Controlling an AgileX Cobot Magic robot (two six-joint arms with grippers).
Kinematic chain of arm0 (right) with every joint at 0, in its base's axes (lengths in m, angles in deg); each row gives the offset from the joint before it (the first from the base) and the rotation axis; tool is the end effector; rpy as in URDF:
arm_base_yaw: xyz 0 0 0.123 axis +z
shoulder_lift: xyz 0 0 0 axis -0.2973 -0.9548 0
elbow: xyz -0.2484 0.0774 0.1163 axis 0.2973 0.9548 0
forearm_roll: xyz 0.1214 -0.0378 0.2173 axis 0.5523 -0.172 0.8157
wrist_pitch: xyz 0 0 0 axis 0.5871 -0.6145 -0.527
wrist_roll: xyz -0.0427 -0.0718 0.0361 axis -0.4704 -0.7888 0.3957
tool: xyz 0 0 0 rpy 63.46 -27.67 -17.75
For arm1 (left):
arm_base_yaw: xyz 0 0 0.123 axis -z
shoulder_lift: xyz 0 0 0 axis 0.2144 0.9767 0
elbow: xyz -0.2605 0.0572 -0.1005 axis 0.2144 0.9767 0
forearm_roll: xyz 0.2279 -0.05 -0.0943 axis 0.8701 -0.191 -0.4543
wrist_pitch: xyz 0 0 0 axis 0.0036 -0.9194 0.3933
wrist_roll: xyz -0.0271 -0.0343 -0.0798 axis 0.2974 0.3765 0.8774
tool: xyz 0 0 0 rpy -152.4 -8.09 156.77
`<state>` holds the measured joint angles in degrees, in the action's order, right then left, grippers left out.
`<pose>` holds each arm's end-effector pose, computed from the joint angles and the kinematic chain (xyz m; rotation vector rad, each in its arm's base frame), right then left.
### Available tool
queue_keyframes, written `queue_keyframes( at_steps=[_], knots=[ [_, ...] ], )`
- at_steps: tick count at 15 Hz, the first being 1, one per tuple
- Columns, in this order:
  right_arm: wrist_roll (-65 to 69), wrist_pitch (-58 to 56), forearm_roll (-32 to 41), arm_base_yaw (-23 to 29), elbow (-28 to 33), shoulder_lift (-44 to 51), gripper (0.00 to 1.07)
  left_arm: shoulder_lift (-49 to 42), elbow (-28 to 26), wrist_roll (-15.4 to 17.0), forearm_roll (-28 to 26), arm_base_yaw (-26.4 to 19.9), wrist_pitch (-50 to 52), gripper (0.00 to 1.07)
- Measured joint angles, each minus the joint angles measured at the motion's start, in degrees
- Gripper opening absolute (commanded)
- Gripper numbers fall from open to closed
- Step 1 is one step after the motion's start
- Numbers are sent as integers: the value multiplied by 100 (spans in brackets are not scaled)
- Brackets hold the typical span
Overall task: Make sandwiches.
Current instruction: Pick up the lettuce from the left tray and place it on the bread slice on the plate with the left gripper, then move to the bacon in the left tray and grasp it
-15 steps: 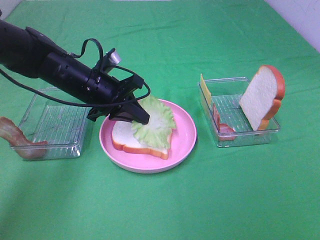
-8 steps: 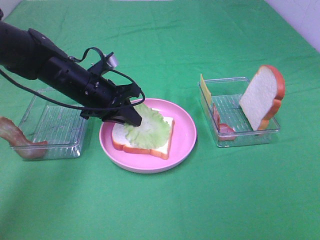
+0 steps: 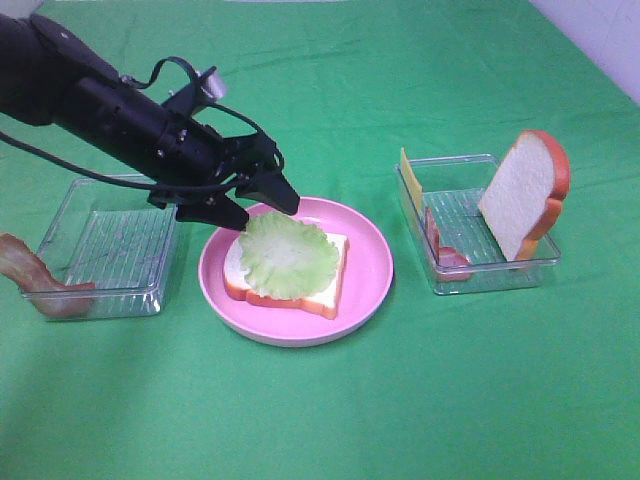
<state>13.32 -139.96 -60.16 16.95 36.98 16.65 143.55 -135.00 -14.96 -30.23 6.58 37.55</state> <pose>-0.0071 0.0077 0.2782 -0.2003 2.0301 -0.0123 0.3710 -0.1792 0.1675 0.2689 2.6618 -0.9535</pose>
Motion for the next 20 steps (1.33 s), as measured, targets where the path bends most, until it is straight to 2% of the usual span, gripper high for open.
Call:
queue_keyframes(
  at_steps=[1,2,3,5,6,7,10,11,14,15,16,18,20],
  knots=[
    [0,0,0,0,0,0,87,-298,0,607,613,-17,11,73],
    [0,0,0,0,0,0,87,-424,0,934,877,-17,17,73],
    [0,0,0,0,0,0,87,-716,-6,1736,1702,-57,-63,73],
    [0,0,0,0,0,0,87,-1123,-6,2710,2618,-103,-487,73],
    [0,0,0,0,0,0,87,-1123,-6,2710,2618,-103,-487,73],
    [0,0,0,0,0,0,87,-1318,-6,3128,3151,-115,-837,73],
    [0,0,0,0,0,0,87,-1759,-17,4057,4968,-120,-2103,73],
    [0,0,0,0,0,0,87,-1759,-17,4057,4968,-120,-2103,73],
    [0,0,0,0,0,0,87,-1811,-23,4469,5907,-120,-2813,73],
    [0,0,0,0,0,0,87,-1811,-23,4629,6371,-120,-2882,73],
    [0,0,0,0,0,0,87,-1811,-23,4813,6606,-223,-2893,73],
    [0,0,0,0,0,0,87,-1811,-11,4968,6618,-527,-2899,73],
    [0,0,0,0,0,0,87,-1811,143,4996,6457,-1175,-2916,73]
  ],
)
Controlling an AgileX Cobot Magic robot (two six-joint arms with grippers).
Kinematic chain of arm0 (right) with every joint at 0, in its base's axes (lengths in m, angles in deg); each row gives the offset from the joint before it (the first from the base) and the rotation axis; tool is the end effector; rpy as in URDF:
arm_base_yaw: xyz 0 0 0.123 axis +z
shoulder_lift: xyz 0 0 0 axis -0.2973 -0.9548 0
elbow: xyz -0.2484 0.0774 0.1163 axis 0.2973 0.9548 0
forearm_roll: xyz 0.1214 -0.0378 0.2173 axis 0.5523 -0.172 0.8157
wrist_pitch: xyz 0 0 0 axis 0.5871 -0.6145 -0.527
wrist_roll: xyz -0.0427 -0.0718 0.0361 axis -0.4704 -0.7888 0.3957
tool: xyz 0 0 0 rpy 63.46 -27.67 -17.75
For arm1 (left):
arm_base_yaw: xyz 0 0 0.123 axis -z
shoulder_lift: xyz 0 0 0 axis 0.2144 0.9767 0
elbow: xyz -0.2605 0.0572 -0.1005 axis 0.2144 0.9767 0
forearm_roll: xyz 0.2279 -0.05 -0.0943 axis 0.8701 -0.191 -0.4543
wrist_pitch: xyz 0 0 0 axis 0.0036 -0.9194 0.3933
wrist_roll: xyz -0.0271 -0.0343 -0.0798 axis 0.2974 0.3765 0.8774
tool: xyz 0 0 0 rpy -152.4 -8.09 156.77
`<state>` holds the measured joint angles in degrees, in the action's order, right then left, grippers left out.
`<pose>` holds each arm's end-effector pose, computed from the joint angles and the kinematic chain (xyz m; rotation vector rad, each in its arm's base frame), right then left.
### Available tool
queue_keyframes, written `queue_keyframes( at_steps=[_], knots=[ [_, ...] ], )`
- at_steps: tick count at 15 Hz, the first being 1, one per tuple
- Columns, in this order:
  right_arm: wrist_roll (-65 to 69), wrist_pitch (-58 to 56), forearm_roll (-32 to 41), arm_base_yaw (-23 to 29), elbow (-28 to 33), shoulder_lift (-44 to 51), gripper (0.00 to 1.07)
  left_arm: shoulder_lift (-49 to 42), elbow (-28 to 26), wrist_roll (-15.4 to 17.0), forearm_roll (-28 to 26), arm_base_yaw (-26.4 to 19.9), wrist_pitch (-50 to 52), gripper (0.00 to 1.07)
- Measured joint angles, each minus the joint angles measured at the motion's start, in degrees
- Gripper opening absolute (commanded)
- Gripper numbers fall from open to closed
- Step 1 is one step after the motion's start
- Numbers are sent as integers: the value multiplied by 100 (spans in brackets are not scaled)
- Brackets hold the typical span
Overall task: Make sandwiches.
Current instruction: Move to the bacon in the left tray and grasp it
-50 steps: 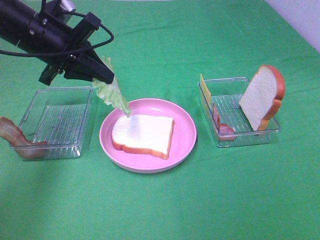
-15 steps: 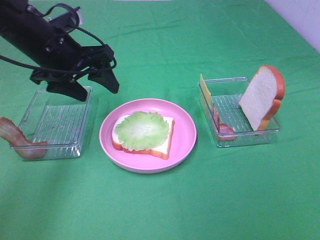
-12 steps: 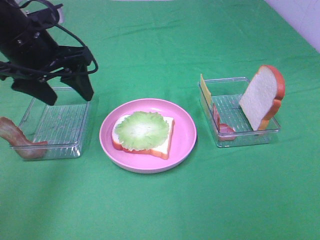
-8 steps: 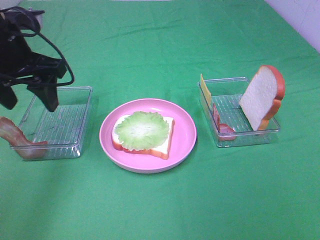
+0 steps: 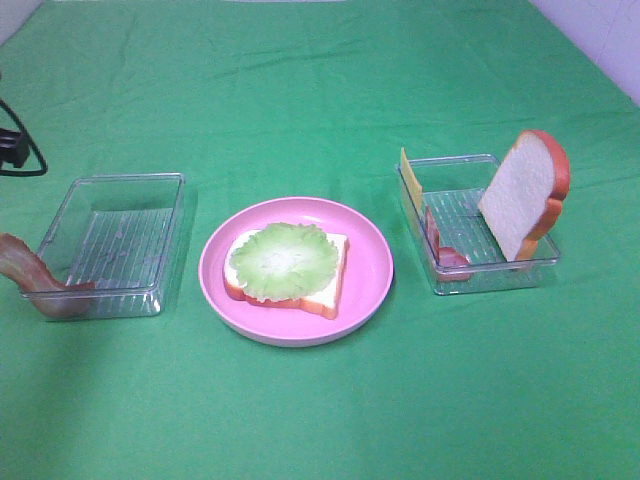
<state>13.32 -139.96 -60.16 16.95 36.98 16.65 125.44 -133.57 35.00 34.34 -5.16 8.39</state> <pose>-0.0071 0.0077 0.2782 -0.2003 2.0301 -0.0123 0.3190 -0.0283 0.2481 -0.1920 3.0720 0.1917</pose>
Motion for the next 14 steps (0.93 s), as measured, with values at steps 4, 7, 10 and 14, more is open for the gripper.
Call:
queue_keyframes(
  at_steps=[4,7,10,14],
  knots=[
    [0,0,0,0,0,0,87,120,424,-172,-539,-418,390,72],
    [0,0,0,0,0,0,87,321,447,-315,-911,-418,659,72],
    [0,0,0,0,0,0,87,739,447,-350,-1117,-418,1364,69],
    [0,0,0,0,0,0,87,1037,447,-355,-1180,-418,1639,57]
  ],
)
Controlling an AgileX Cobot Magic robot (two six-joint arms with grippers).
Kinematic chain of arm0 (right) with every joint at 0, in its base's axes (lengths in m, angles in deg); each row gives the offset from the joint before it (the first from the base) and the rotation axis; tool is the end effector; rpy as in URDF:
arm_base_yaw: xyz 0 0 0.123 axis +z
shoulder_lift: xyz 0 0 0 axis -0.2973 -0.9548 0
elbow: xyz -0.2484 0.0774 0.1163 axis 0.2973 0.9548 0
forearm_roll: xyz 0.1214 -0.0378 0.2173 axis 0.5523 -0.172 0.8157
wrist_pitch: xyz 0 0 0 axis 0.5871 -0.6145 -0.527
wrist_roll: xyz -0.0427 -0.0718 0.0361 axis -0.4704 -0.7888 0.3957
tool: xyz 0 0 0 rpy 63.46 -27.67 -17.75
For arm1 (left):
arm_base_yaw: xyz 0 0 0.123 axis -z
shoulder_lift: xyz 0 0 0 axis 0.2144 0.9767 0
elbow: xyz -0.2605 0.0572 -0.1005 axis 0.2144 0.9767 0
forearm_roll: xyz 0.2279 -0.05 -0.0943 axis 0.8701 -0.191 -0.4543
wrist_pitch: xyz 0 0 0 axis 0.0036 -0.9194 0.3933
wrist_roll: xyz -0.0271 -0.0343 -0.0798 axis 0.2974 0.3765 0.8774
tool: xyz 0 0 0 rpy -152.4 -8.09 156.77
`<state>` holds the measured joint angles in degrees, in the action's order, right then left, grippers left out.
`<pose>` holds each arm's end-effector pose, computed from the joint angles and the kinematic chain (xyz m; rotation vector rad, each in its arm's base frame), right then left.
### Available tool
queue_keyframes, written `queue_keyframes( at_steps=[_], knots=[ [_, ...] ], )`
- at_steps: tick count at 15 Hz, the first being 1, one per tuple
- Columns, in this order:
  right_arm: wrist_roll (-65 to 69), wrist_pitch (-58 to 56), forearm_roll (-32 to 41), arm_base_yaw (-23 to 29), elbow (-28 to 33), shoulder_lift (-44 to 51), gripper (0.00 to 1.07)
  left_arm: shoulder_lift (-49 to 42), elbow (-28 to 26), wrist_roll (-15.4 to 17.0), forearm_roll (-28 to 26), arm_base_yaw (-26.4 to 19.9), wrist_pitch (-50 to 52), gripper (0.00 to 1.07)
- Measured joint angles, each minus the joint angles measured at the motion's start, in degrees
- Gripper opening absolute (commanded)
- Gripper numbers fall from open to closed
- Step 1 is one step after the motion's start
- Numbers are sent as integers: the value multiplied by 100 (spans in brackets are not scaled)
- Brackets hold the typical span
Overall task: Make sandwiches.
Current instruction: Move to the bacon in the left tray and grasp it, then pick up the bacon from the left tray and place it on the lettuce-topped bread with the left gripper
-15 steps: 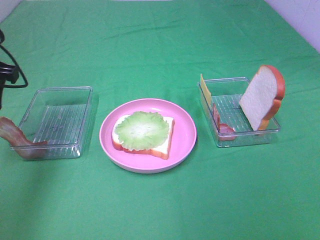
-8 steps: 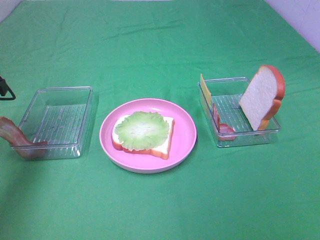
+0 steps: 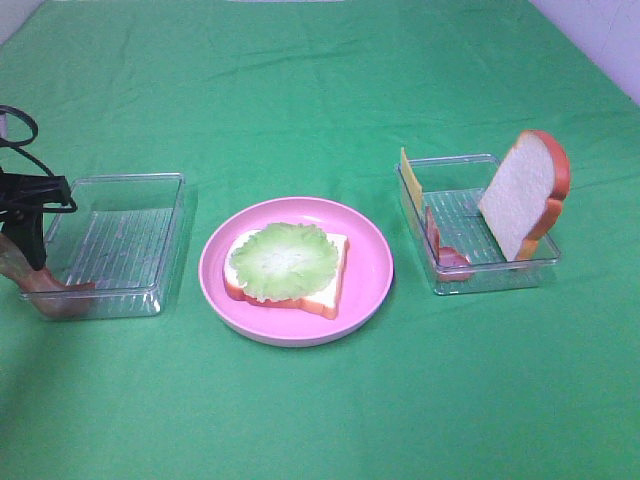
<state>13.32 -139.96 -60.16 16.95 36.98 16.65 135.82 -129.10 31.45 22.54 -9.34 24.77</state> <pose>-0.0071 0.0077 0.2782 -0.2003 2.0301 -0.0123 0.3464 -0.0231 0.1693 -0.3408 3.0727 -0.0924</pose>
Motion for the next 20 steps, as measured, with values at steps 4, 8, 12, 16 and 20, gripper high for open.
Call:
queue_keyframes(
  at_steps=[4,8,12,16,20],
  knots=[
    [0,0,0,0,0,0,87,40,0,-46,0,0,126,49],
    [0,0,0,0,0,0,87,40,0,-57,-63,0,126,32],
    [0,0,0,0,0,0,87,40,0,-57,-166,0,269,10],
    [0,0,0,0,0,0,87,40,0,-155,-435,0,275,0],
    [0,0,0,0,0,0,87,23,-143,-533,-871,0,86,0]
  ],
)
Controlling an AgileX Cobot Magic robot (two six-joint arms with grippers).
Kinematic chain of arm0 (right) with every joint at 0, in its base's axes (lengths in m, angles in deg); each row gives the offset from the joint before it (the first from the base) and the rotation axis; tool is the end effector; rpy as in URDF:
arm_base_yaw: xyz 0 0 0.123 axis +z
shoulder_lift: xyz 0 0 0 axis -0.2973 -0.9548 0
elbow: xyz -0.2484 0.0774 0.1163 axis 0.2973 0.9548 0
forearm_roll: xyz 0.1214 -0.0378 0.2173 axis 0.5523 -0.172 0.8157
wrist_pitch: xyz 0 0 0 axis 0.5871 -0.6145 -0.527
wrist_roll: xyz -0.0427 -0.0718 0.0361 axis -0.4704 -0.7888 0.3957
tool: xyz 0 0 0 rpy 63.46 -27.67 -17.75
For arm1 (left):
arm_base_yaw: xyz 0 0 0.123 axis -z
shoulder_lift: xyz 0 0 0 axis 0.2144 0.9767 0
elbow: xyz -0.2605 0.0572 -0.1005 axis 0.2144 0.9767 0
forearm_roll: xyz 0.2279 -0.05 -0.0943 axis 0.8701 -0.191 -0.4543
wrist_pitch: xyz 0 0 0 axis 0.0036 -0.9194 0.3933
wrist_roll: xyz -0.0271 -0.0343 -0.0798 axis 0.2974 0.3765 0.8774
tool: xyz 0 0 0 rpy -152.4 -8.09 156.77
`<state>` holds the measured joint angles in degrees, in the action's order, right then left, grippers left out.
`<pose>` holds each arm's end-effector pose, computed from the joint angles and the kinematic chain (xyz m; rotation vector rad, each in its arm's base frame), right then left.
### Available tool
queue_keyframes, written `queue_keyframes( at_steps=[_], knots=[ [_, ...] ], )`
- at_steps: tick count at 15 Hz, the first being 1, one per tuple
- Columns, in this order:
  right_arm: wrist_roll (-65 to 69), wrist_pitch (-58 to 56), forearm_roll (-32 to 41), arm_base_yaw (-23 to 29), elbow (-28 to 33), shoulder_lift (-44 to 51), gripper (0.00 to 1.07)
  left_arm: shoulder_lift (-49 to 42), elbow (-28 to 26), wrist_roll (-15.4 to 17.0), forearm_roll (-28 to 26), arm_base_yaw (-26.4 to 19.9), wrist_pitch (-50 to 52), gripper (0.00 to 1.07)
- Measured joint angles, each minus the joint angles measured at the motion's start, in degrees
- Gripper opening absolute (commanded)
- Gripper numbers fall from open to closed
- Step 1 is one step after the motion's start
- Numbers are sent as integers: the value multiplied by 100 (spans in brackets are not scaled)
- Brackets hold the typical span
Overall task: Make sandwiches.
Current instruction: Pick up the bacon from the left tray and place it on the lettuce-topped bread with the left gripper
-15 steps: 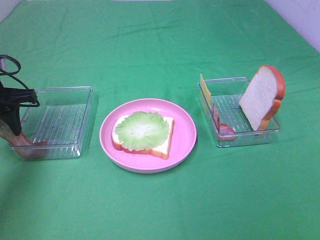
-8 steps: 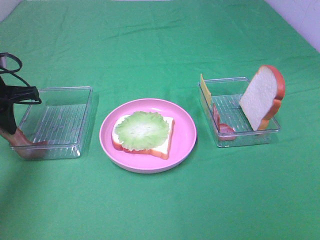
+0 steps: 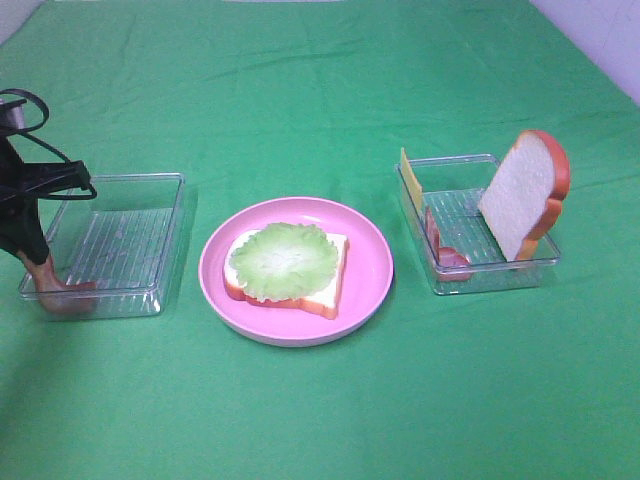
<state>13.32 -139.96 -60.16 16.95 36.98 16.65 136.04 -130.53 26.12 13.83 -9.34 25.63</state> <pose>-0.0071 0.0077 0.2782 -0.2003 2.0301 -0.0123 0.3534 -0.0342 0.1750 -0.3288 3.0361 -0.2828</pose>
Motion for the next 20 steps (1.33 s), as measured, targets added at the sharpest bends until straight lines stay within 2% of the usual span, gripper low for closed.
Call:
queue_keyframes(
  at_steps=[3,5,6,8,9,10,11,12,13,15,17,20],
  knots=[
    [0,0,0,0,0,0,87,-372,-195,-183,-390,0,-6,0],
    [0,0,0,0,0,0,87,-682,-206,-716,-1324,0,34,0],
    [0,0,0,0,0,0,87,-728,-206,-1043,-1833,0,40,0],
    [0,0,0,0,0,0,87,-739,-206,-2206,-3289,115,57,0],
    [0,0,0,0,0,0,87,-739,-206,-2206,-3289,115,57,0],
    [0,0,0,0,0,0,87,-739,-206,-2624,-3833,309,74,0],
    [0,0,0,0,0,0,87,-739,-206,-3065,-4469,751,281,0],
    [0,0,0,0,0,0,87,-693,-206,-3214,-4916,1117,533,0],
    [0,0,0,0,0,0,87,-693,-206,-3214,-4916,1117,533,0],
    [0,0,0,0,0,0,87,-327,-218,-3380,-5449,1753,900,0],
    [0,0,0,0,0,0,87,264,-372,-3421,-5558,2206,940,0],
    [0,0,0,0,0,0,87,739,-596,-3426,-5477,2355,951,0]
  ],
)
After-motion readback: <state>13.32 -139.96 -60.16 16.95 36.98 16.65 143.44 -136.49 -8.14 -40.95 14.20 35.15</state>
